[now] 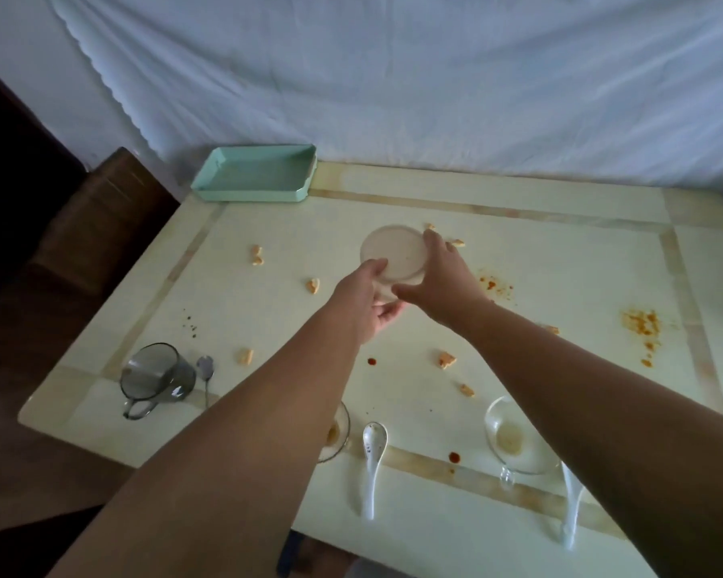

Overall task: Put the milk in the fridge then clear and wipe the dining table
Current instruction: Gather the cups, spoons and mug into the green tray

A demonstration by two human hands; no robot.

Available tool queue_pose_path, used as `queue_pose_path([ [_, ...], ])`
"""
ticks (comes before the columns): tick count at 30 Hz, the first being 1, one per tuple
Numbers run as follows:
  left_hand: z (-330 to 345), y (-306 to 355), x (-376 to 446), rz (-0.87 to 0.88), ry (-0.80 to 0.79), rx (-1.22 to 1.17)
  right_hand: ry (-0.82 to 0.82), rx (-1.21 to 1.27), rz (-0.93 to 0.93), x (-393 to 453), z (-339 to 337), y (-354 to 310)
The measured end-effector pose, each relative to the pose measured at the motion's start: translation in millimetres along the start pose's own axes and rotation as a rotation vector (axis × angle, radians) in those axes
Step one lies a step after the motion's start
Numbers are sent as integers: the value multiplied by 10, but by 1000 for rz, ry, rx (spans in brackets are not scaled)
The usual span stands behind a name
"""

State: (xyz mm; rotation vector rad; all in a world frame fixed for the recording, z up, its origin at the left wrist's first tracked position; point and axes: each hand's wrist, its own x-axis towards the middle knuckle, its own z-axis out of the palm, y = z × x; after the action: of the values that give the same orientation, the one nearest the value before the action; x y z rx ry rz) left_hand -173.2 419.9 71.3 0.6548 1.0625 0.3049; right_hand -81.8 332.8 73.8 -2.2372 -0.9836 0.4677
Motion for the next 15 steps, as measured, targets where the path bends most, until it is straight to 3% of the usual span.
queue_pose_path([
  [15,-308,995,1615,-59,104,55,-140,73,91,1728,830,-178],
])
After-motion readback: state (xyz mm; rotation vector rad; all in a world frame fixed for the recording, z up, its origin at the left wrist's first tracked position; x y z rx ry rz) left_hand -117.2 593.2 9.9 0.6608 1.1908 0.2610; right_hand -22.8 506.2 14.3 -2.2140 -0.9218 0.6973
